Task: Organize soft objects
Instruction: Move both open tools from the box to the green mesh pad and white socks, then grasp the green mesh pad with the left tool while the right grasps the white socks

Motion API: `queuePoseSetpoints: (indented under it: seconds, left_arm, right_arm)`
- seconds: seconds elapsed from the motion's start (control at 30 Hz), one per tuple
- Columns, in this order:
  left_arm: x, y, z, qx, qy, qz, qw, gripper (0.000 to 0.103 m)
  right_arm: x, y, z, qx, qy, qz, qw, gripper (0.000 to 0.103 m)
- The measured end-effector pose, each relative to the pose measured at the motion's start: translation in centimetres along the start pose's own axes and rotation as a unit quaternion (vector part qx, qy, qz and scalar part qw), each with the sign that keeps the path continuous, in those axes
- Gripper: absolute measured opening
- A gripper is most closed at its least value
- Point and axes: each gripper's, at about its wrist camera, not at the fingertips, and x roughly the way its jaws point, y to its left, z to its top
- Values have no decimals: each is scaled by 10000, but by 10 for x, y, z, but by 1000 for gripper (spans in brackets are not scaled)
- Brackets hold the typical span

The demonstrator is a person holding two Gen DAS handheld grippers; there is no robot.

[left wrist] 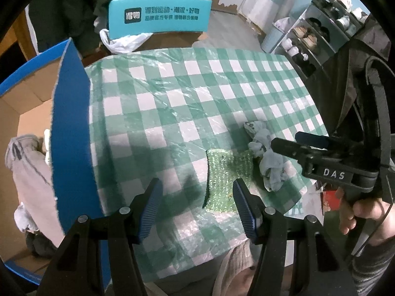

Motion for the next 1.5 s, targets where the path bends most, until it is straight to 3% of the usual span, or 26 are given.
queuePoseSetpoints:
  seconds: [0.53, 0.63, 0.93, 0.97, 1.1, 1.13, 1.27, 1.5]
  left_arm:
    - [45, -13, 4, 63, 386, -95, 9992, 62]
    - [52, -15, 5, 72, 438, -117, 9989, 67]
    - [70, -24, 7, 77, 573, -152, 9982, 69]
    - [72, -24, 8, 64, 595, -162, 9981, 70]
    - [80, -29, 8, 34, 675, -195, 9975, 70]
    - [81, -30, 8, 37, 691, -202, 9974, 70]
    - [88, -38, 7, 99, 740, -201, 9970, 75]
    - [99, -52, 4, 178, 846, -132, 9962, 79]
  right_arm:
    - [36, -22, -14, 59, 307, -40, 9995, 73]
    - [43, -25, -16, 41, 377, -54, 9993, 73]
    - [65, -26, -22, -98, 584, -21, 9982, 73]
    - [68, -27, -23, -100, 609, 6, 9981, 71]
    - [72, -33, -24, -95, 639, -40, 9979, 36]
    - [71, -34, -23, -79, 634, -12, 9980, 32]
    - [63, -43, -21, 75, 522, 51, 9986, 25]
    - [54, -53, -19, 227, 421, 226, 9986, 24]
